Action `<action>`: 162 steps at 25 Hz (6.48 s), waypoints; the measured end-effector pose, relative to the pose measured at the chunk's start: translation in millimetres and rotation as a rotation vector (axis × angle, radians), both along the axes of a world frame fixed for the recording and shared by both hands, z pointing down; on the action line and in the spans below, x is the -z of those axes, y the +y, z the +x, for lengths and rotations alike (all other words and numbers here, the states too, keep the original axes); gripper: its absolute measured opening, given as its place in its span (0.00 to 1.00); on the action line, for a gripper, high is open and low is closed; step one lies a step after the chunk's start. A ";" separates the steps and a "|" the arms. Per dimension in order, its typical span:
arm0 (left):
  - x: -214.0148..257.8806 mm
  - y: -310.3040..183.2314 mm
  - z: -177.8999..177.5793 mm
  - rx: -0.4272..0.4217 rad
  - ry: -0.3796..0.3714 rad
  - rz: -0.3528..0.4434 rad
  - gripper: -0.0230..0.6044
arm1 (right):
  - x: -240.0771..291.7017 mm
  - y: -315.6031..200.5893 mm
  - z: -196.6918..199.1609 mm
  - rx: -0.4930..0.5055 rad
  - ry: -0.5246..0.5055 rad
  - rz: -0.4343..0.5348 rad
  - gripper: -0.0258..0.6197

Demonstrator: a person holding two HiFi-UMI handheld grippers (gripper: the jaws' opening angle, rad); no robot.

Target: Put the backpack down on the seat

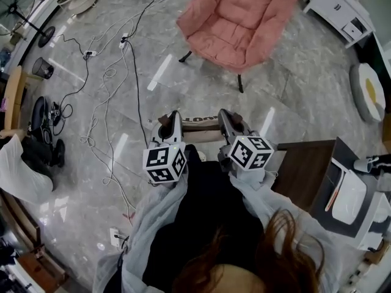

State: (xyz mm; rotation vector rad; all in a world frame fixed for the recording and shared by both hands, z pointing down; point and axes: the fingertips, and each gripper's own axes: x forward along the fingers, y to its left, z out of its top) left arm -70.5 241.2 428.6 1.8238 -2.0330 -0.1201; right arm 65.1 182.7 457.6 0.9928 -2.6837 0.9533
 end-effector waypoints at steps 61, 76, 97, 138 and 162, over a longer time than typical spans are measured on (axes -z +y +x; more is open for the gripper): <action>-9.5 -388.6 -115.4 -0.239 0.062 -0.031 0.06 | -11.0 -339.3 -104.3 -0.216 0.015 -0.049 0.05; 38.2 -524.4 -81.7 -0.236 0.007 0.046 0.06 | 27.9 -494.1 -76.3 -0.186 -0.050 -0.002 0.05; 61.2 -693.1 -49.2 -0.243 -0.029 0.034 0.06 | 55.5 -712.0 -91.1 0.112 0.004 0.015 0.05; -236.9 -462.4 209.6 -0.736 0.637 -0.695 0.06 | -198.3 -475.9 152.2 -0.086 0.549 -0.411 0.05; -284.3 -431.3 184.3 -0.730 0.610 -0.794 0.62 | -259.7 -443.8 132.2 -0.300 0.339 -0.562 0.79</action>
